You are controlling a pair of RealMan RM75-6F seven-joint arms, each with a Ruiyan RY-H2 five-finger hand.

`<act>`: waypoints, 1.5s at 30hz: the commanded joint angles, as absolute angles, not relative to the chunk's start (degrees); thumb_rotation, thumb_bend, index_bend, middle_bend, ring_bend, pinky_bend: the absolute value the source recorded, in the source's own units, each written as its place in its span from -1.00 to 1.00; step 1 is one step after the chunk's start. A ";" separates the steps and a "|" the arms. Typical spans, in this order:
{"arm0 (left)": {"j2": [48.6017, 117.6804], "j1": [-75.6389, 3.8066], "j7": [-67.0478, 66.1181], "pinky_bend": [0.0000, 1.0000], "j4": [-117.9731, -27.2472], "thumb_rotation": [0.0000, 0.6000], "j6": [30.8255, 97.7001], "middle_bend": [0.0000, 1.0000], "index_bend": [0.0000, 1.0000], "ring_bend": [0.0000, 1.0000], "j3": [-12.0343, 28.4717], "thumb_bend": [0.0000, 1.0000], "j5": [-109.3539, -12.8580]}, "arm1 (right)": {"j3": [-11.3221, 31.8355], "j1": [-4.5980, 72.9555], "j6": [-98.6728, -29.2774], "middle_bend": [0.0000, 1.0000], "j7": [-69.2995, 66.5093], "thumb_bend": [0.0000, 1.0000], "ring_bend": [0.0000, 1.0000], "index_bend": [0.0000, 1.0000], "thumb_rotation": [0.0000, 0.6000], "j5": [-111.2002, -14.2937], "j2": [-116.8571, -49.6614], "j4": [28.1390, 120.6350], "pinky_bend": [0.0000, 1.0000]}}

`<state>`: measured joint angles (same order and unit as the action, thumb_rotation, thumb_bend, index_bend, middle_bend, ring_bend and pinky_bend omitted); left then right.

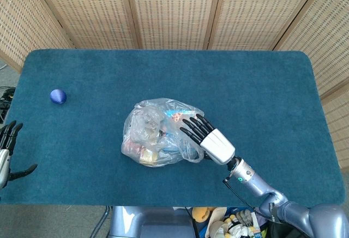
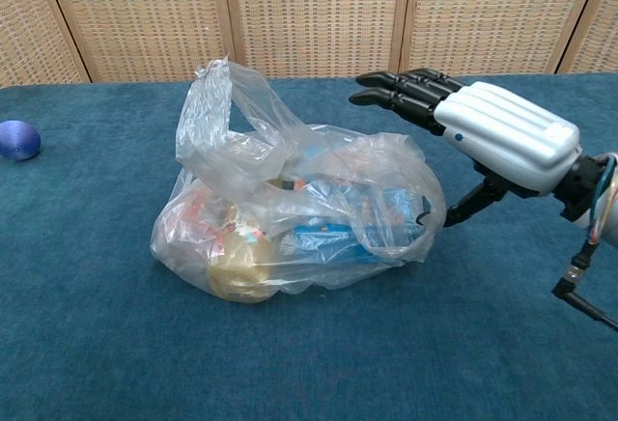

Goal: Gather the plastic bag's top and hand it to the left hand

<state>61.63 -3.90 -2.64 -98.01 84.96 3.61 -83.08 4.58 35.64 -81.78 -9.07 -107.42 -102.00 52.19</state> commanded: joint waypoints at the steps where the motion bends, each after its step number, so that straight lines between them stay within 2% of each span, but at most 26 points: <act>1: 61.67 -3.98 -2.69 -1.00 -97.99 1.00 84.77 -1.00 -1.00 -1.00 3.64 -0.74 -82.86 | 5.28 36.26 -82.37 -1.00 -9.20 -1.00 -1.00 -1.00 1.00 -106.42 -103.75 51.62 -1.00; 9: 61.59 -4.22 -2.48 -1.00 -97.83 1.00 84.31 -1.00 -1.00 -1.00 3.75 -0.74 -82.35 | 6.55 37.34 -81.93 -1.00 -11.12 -1.00 -1.00 -1.00 1.00 -102.98 -107.32 51.70 -1.00; 21: 61.19 -4.46 -1.55 -1.00 -97.87 1.00 83.82 -1.00 -1.00 -1.00 3.99 -0.74 -81.58 | 8.90 37.82 -77.99 -1.00 -14.17 -1.00 -1.00 -1.00 1.00 -95.78 -109.37 59.26 -1.00; 28: 61.02 -4.69 -1.14 -1.00 -97.82 1.00 83.35 -1.00 -1.00 -1.00 4.17 -0.74 -80.99 | 13.31 37.85 -74.75 -1.00 -11.18 -1.00 -1.00 -1.00 1.00 -88.57 -110.06 65.36 -1.00; 39: 60.66 -4.74 -0.20 -1.00 -97.76 1.00 83.18 -1.00 -1.00 -1.00 4.27 -0.74 -80.74 | 19.97 39.32 -72.94 -1.00 -6.30 -1.00 -1.00 -1.00 1.00 -81.37 -111.09 67.96 -1.00; 45: 60.54 -4.92 0.15 -1.00 -97.68 1.00 82.76 -1.00 -1.00 -1.00 4.40 -0.74 -80.29 | 25.23 40.18 -71.27 -1.00 -6.13 -1.00 -1.00 -1.00 1.00 -75.10 -111.57 72.10 -1.00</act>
